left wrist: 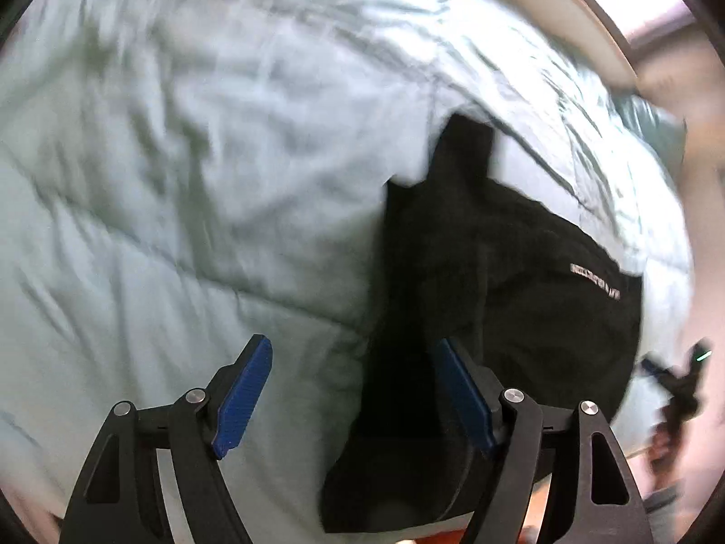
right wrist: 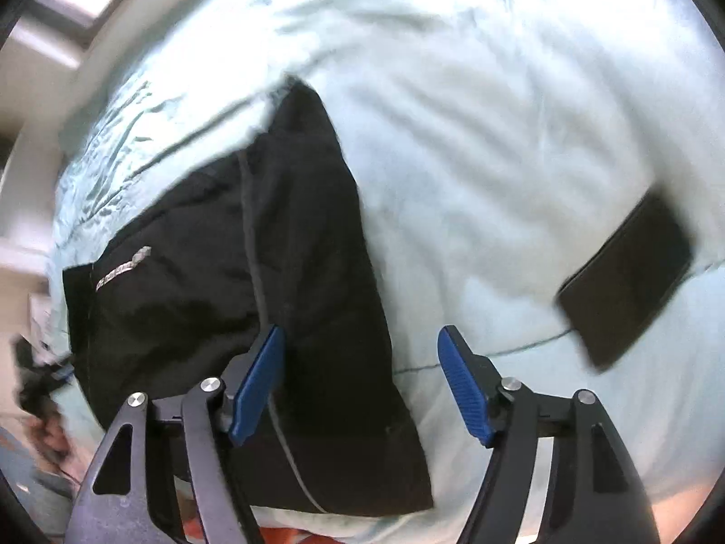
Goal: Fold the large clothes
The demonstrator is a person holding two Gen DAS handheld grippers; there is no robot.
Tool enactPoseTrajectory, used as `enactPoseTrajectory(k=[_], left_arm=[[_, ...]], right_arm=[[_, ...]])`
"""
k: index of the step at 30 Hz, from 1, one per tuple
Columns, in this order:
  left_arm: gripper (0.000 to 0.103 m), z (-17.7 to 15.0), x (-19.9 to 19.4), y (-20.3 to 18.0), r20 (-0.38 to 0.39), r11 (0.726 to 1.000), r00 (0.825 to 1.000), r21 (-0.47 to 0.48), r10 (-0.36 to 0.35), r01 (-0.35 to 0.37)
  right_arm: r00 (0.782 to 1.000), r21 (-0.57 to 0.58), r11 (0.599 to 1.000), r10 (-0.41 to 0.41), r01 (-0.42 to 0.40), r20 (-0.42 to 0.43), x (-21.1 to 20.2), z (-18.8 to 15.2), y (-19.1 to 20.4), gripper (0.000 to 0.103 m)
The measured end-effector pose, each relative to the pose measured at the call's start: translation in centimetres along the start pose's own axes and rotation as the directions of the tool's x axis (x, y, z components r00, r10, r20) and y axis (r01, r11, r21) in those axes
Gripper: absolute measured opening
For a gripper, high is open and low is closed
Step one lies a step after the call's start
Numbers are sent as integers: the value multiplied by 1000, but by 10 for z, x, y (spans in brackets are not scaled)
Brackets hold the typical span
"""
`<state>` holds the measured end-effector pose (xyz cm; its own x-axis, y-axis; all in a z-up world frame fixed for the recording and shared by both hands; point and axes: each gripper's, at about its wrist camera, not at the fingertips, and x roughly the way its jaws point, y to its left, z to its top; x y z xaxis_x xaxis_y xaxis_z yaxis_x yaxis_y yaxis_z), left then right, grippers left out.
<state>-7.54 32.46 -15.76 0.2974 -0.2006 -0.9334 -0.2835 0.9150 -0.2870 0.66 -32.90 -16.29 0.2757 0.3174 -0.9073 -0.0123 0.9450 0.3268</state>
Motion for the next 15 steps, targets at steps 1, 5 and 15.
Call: enactPoseTrajectory(k=[1, 5, 15], left_arm=[[78, 2, -10, -14, 23, 999, 1000, 38, 10, -11], [78, 0, -27, -80, 89, 984, 996, 178, -21, 5], [78, -30, 89, -154, -83, 968, 995, 250, 57, -35]], right_arm=[[1000, -22, 1000, 8, -8, 23, -7, 3, 12, 74], [998, -121, 993, 17, -10, 58, -16, 6, 71, 74], [971, -192, 963, -212, 188, -113, 96, -28, 146, 74]])
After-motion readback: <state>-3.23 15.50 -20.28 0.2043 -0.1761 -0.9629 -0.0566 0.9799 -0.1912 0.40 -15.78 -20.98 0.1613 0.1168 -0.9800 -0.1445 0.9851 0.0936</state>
